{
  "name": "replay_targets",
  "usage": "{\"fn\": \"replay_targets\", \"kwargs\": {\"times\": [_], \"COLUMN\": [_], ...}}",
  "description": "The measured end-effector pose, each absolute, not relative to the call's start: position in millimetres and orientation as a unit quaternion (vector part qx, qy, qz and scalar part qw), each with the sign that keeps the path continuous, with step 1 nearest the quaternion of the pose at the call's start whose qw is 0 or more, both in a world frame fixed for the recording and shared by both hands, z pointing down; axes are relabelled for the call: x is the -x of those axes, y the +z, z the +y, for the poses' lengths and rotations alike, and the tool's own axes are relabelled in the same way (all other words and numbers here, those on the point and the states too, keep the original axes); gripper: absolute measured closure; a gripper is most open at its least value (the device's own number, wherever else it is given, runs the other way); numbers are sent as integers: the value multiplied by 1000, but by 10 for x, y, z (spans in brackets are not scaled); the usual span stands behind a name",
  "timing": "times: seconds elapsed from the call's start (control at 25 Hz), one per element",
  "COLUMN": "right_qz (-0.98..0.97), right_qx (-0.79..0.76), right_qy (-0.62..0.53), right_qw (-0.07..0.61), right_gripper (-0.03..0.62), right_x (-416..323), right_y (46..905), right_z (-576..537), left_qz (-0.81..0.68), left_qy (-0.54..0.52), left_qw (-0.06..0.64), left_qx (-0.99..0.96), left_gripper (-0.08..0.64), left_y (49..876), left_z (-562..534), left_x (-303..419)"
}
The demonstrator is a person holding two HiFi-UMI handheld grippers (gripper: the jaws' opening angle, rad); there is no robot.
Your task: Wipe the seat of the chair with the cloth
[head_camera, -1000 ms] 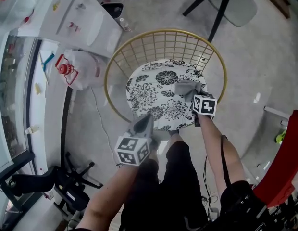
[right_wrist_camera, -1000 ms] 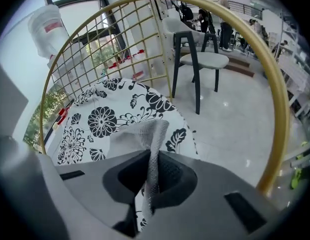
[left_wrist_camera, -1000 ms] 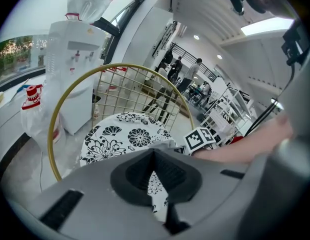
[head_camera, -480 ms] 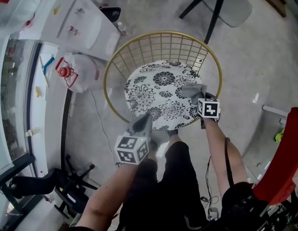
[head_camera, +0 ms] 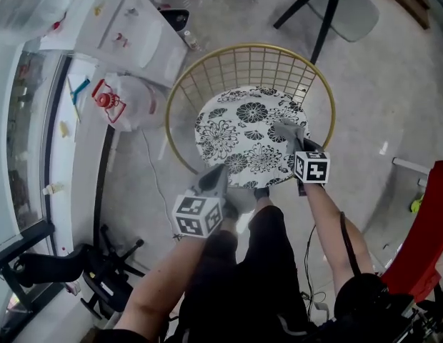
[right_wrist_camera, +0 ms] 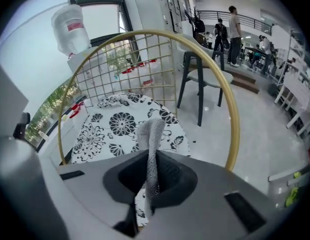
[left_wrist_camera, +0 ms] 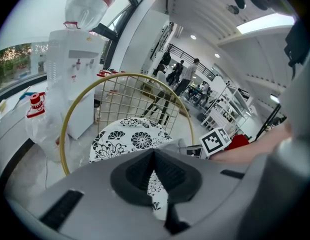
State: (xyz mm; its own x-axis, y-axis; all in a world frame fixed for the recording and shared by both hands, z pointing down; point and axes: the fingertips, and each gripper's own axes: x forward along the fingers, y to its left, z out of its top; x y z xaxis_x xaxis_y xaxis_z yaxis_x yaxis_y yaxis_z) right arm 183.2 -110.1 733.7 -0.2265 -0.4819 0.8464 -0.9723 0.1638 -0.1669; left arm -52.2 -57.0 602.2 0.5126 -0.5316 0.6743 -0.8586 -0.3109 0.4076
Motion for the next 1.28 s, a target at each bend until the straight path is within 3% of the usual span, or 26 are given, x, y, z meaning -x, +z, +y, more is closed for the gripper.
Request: {"fn": "replay_targets", "kwargs": {"times": [0.44,0.68,0.92,1.28], "right_qz": [-782,-799,-771,-740], "right_qx": [-391,-335,-325,-357], "right_qy": [403,456,502,505], "right_qw": [271,205,220,263], "right_gripper": [569,569,569,569], "right_x": [-5,777,1058,910], "right_y": [6976,6941,7354,7797], "right_z": [-735,-645,-542,-524], "left_qz": [-478,-497,-507,-513], "left_qy": [213,210,208,206], "left_qw": [391,399,405,413], "left_qx": [-757,-741,-732,-724], "left_gripper": [554,554,554,554], "left_y": [6047,6109,6186,6280], "left_z": [-323,-164,-1,100], "left_x": [1042,1306,1478,1640]}}
